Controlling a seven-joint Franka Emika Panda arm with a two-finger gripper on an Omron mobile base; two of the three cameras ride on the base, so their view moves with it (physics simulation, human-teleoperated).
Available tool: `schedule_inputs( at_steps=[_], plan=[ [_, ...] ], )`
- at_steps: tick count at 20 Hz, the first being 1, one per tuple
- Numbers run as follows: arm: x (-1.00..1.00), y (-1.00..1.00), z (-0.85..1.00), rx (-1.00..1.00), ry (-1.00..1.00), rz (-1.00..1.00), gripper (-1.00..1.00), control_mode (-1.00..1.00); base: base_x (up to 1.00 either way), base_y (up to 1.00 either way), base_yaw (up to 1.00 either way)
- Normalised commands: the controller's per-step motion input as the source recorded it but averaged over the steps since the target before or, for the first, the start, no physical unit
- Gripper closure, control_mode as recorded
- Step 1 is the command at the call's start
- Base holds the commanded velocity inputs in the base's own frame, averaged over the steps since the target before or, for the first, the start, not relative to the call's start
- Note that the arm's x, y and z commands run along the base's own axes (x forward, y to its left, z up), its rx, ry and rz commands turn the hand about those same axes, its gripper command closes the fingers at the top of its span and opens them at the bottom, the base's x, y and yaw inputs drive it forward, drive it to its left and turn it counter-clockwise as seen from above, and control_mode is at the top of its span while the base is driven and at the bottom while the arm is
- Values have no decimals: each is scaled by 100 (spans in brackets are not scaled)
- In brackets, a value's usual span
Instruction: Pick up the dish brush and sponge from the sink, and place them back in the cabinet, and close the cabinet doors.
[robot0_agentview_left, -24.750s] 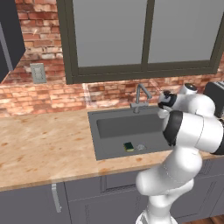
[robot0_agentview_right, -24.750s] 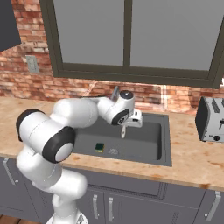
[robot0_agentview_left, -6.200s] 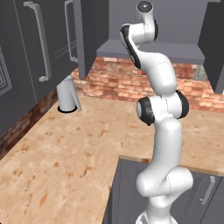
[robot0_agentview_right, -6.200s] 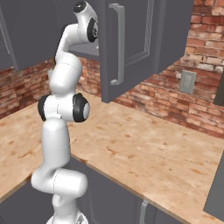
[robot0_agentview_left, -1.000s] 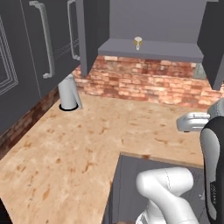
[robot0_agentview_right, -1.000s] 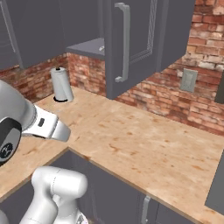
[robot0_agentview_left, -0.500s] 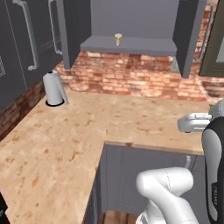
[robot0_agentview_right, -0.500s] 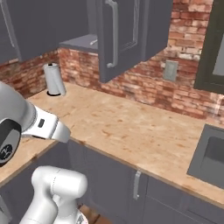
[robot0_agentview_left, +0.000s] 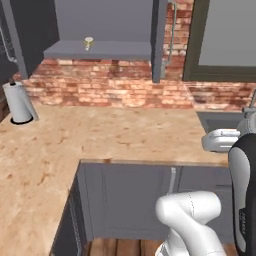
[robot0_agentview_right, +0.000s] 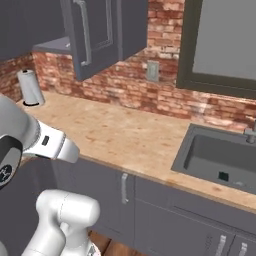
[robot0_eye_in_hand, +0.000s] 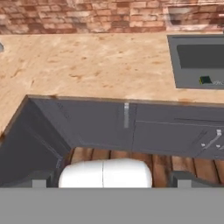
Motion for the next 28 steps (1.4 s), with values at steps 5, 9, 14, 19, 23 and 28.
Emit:
schedule_inputs(
  at_steps=[5, 9, 14, 19, 23, 28],
  plan=[
    [0, 0, 0, 0, 0, 0, -100, 100, -34, -79, -15],
    [0, 0, 0, 0, 0, 0, -100, 100, -14, -76, -14],
    [0, 0, 0, 0, 0, 0, -100, 100, 0, -74, -12],
    [0, 0, 0, 0, 0, 0, -100, 100, 0, -68, -7],
    [0, 0, 0, 0, 0, 0, -100, 100, 1, -62, -6],
    [0, 0, 0, 0, 0, 0, -100, 100, 25, -48, -1]
  ],
)
